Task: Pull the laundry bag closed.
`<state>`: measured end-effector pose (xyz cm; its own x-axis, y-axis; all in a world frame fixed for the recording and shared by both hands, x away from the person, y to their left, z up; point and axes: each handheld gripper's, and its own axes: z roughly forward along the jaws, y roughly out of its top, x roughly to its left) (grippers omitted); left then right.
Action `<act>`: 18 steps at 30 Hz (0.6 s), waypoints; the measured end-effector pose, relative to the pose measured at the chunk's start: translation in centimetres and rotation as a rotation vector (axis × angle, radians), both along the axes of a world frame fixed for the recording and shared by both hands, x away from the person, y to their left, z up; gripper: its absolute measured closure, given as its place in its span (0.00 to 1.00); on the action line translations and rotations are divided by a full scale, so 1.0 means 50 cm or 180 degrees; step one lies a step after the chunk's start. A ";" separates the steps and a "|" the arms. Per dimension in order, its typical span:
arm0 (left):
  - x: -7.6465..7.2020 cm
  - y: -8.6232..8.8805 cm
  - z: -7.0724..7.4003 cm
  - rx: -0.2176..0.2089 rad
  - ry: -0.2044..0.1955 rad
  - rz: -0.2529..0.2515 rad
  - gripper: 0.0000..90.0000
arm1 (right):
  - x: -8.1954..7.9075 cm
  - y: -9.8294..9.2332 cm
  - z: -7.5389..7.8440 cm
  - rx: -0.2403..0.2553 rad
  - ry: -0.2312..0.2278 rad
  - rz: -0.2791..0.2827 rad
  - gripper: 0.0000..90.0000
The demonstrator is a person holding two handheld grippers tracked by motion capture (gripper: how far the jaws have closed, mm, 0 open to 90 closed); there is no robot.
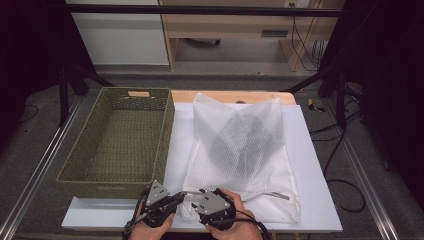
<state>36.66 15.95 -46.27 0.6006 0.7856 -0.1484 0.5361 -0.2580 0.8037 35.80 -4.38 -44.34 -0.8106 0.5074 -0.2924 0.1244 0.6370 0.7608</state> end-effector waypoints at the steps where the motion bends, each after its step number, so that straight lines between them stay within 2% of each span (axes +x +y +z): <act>1: 0.000 0.000 0.001 -0.0003 -0.0004 -0.0003 0.97 | 0.000 0.002 -0.001 -0.0019 -0.0008 0.0010 0.61; 18: -0.004 0.001 0.009 -0.0002 0.0003 -0.0057 0.97 | 0.013 0.036 -0.010 -0.0196 -0.0082 0.0117 0.77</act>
<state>36.45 16.01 -45.81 0.6144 0.7747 -0.1495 0.5322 -0.2670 0.8034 36.45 -2.56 -44.83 -0.8201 0.4580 -0.3431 0.0810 0.6864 0.7227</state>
